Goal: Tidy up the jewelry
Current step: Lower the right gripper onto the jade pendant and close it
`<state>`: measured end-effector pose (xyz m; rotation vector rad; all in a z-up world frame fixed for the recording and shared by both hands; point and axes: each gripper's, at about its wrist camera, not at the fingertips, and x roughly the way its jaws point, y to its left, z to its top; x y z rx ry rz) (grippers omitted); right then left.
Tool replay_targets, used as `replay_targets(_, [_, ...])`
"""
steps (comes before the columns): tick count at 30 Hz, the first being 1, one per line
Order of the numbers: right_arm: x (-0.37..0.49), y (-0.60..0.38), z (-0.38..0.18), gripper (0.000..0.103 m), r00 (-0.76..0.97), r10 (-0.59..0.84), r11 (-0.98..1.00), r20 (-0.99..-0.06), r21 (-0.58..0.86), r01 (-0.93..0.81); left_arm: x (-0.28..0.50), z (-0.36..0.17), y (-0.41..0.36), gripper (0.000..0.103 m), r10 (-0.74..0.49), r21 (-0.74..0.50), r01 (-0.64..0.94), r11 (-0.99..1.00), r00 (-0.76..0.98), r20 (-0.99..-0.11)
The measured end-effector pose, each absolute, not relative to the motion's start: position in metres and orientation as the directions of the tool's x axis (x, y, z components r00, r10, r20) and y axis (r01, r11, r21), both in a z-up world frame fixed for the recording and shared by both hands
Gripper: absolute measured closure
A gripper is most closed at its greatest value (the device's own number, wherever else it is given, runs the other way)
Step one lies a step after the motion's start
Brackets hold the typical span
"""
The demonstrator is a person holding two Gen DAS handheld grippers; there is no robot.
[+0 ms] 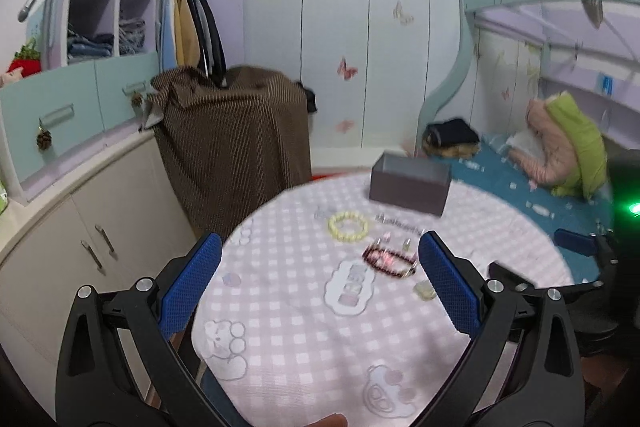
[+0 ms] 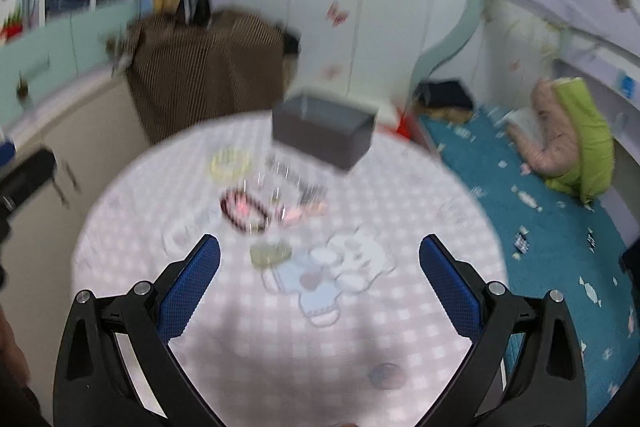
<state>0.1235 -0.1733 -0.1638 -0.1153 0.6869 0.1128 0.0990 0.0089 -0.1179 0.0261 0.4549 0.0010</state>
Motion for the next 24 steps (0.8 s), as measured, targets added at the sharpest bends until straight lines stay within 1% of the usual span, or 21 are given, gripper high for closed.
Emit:
replay_targets(6, [0.163, -0.159, -0.209, 0.007, 0.666, 0.103, 0.976, -0.739, -0.053, -0.21, 0.13, -0.159, 0.015, 0.005, 0.009, 0.022, 0.003, 1.0, 0.848, -0.53])
replay_targets(12, [0.191, -0.15, -0.228, 0.008, 0.603, 0.134, 0.965, -0.787, -0.034, -0.259, 0.151, -0.182, 0.024, 0.005, 0.016, 0.004, -0.017, 1.0, 0.804, -0.594])
replay_targets(13, [0.194, -0.15, -0.229, 0.012, 0.596, 0.137, 0.964, -0.792, -0.032, -0.264, 0.152, -0.185, 0.025, 0.005, 0.016, 0.003, -0.018, 1.0, 0.799, -0.601])
replay_targets(15, [0.201, -0.146, -0.236, 0.022, 0.571, 0.144, 0.957, -0.808, -0.033, -0.288, 0.157, -0.191, 0.026, 0.005, 0.016, 0.002, -0.019, 1.0, 0.786, -0.618])
replay_targets(16, [0.204, -0.145, -0.239, 0.03, 0.558, 0.15, 0.954, -0.816, -0.028, -0.297, 0.157, -0.193, 0.027, 0.005, 0.017, 0.002, -0.02, 1.0, 0.78, -0.626])
replay_targets(18, [0.207, -0.146, -0.241, 0.035, 0.552, 0.176, 0.951, -0.815, -0.004, -0.309, 0.163, -0.199, 0.028, 0.005, 0.015, -0.004, -0.023, 1.0, 0.763, -0.647])
replay_targets(20, [0.208, -0.145, -0.239, 0.05, 0.552, 0.187, 0.945, -0.813, -0.006, -0.328, 0.167, -0.202, 0.027, 0.005, 0.011, -0.009, -0.022, 1.0, 0.75, -0.661])
replay_targets(21, [0.208, -0.144, -0.239, 0.054, 0.552, 0.19, 0.943, -0.812, -0.005, -0.332, 0.17, -0.204, 0.027, 0.005, 0.01, -0.009, -0.022, 1.0, 0.745, -0.667])
replay_targets(22, [0.207, -0.143, -0.239, 0.061, 0.552, 0.195, 0.94, -0.811, -0.006, -0.34, 0.174, -0.206, 0.027, 0.005, 0.007, -0.011, -0.019, 1.0, 0.738, -0.675])
replay_targets(24, [0.207, -0.144, -0.238, 0.062, 0.548, 0.204, 0.938, -0.811, 0.001, -0.348, 0.179, -0.209, 0.025, 0.005, 0.002, -0.011, -0.012, 1.0, 0.729, -0.684])
